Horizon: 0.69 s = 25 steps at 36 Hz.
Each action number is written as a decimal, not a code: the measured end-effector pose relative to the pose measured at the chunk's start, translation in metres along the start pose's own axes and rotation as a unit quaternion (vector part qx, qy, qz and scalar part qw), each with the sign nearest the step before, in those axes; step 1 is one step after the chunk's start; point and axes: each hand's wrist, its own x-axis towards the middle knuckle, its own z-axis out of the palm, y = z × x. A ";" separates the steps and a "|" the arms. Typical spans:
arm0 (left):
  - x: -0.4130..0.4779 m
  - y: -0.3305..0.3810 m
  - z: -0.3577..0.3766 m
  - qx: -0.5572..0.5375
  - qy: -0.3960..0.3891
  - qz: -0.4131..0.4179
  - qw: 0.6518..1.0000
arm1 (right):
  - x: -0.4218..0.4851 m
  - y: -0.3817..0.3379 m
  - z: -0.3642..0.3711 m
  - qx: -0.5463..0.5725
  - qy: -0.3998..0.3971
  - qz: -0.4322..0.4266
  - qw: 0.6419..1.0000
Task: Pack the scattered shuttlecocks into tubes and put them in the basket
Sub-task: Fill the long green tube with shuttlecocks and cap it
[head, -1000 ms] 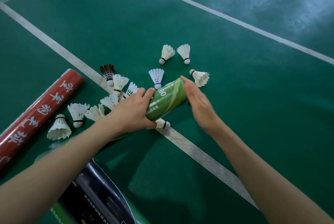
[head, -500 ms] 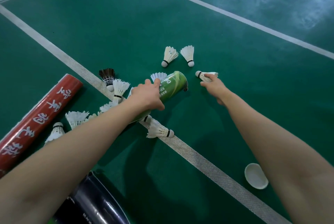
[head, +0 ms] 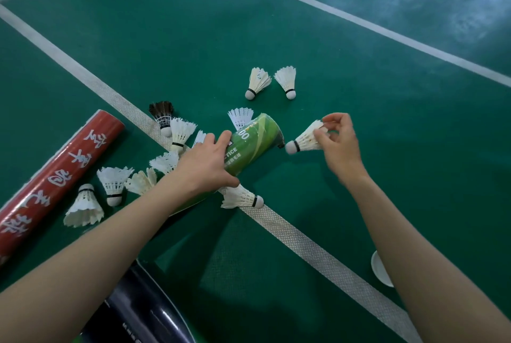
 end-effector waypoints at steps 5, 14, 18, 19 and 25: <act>-0.019 0.005 -0.005 -0.006 0.009 0.034 0.999 | -0.031 -0.008 -0.003 0.041 -0.061 -0.033 0.997; -0.046 0.012 -0.018 0.029 0.047 0.069 0.996 | -0.050 -0.033 -0.020 0.017 0.074 -0.109 0.991; -0.053 0.016 -0.022 0.062 0.062 0.090 0.992 | -0.061 -0.050 -0.012 0.046 0.009 -0.107 0.993; -0.054 0.018 -0.024 0.061 0.064 0.093 0.992 | -0.065 -0.053 -0.007 0.040 -0.020 -0.100 0.994; -0.062 0.022 -0.023 0.089 0.065 0.087 0.990 | -0.086 -0.062 0.019 0.105 -0.088 -0.049 0.989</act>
